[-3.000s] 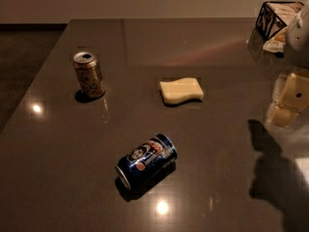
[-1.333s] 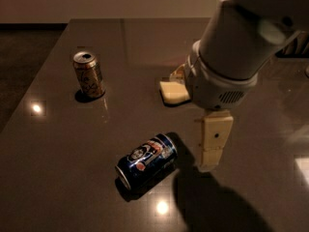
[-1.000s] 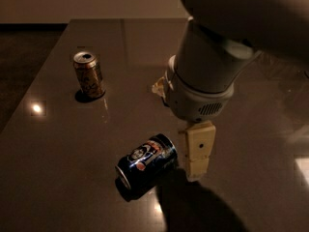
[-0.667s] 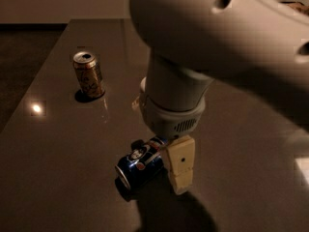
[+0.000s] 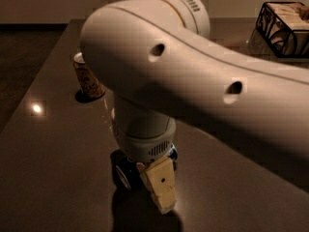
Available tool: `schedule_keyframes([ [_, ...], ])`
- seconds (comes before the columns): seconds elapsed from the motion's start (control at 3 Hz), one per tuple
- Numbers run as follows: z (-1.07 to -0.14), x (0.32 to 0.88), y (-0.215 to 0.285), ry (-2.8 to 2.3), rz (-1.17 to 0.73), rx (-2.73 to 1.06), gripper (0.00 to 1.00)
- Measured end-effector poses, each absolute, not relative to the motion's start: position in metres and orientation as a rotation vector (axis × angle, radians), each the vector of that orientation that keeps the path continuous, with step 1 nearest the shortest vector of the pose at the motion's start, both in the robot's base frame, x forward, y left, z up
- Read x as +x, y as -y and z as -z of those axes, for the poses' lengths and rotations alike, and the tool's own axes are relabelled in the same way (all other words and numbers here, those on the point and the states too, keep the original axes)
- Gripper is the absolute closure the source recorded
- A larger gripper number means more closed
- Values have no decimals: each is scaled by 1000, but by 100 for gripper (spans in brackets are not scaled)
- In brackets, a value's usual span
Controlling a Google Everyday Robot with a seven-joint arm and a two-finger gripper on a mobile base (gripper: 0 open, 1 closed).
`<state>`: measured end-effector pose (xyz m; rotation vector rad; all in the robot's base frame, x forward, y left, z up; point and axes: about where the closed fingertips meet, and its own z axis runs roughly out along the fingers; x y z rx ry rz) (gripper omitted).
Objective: Place pepsi can upright
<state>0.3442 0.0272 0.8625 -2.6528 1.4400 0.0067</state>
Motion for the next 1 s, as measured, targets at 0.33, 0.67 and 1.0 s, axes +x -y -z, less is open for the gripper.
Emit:
schedule_keyframes([
  [0.33, -852, 339, -35, -1405, 9, -2678, 0],
  [0.67, -842, 341, -38, -1385, 36, -2701, 24],
  [1.0, -839, 349, -35, -1389, 71, -2705, 47],
])
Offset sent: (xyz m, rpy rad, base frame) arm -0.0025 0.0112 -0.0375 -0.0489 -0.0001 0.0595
